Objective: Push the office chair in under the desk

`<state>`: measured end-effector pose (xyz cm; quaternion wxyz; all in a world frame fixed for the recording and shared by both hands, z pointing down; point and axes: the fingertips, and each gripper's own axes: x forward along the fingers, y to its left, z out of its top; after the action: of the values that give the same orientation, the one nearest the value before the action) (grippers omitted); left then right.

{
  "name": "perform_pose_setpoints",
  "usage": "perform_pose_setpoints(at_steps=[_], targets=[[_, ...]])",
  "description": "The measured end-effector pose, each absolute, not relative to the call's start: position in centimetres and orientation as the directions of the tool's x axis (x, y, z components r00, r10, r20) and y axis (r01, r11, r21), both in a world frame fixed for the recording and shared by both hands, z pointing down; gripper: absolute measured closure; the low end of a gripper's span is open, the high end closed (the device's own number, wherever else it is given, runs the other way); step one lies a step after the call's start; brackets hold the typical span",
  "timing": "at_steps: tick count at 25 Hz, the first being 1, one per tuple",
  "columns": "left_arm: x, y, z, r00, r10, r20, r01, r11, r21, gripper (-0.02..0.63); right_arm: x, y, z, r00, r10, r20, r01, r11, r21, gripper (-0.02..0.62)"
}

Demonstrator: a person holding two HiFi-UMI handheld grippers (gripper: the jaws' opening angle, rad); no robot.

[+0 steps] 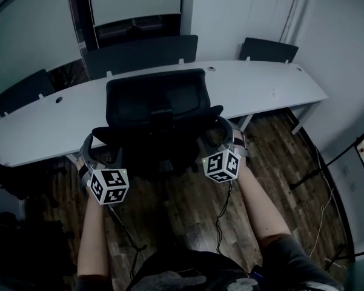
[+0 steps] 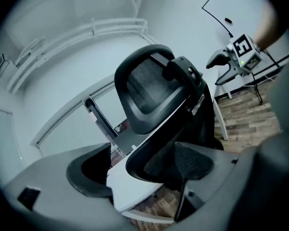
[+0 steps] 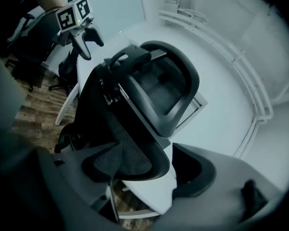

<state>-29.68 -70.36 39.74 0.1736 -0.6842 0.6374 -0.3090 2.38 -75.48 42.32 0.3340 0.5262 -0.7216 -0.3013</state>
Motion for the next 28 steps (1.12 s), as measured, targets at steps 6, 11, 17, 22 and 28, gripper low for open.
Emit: perform_pose_setpoints(at_steps=[6,11,17,22,28], targets=[[-27.2,-65.4,37.4,0.027,-0.980,0.199,-0.837,-0.131,-0.531,0.209,1.9,-70.3,38.1,-0.284,-0.955,0.086,-0.692,0.266,0.671,0.281],[-25.4,-60.6,35.2,0.007,-0.991,0.135,-0.883,-0.070,-0.465,0.343,2.7,-65.6,36.1,-0.320,-0.945,0.063,-0.736,0.290,0.612,0.282],[-22.9,-54.2,35.2,-0.045,-0.993,0.107,-0.894,-0.008,-0.449,0.525,4.4,-59.4,36.4,-0.376,-0.922,0.090,-0.751,0.360,0.554,0.288],[-20.0,-48.7,37.5,-0.026,-0.985,0.169,-0.932,-0.037,-0.361,0.568,5.2,-53.9,36.6,-0.430,-0.897,0.098,-0.760,0.418,0.498,0.297],[-17.5,-42.8,39.6,-0.027,-0.973,0.229,-0.955,-0.043,-0.293,0.574,7.4,-49.1,37.5,-0.426,-0.899,0.098,-0.779,0.420,0.465,0.458]])
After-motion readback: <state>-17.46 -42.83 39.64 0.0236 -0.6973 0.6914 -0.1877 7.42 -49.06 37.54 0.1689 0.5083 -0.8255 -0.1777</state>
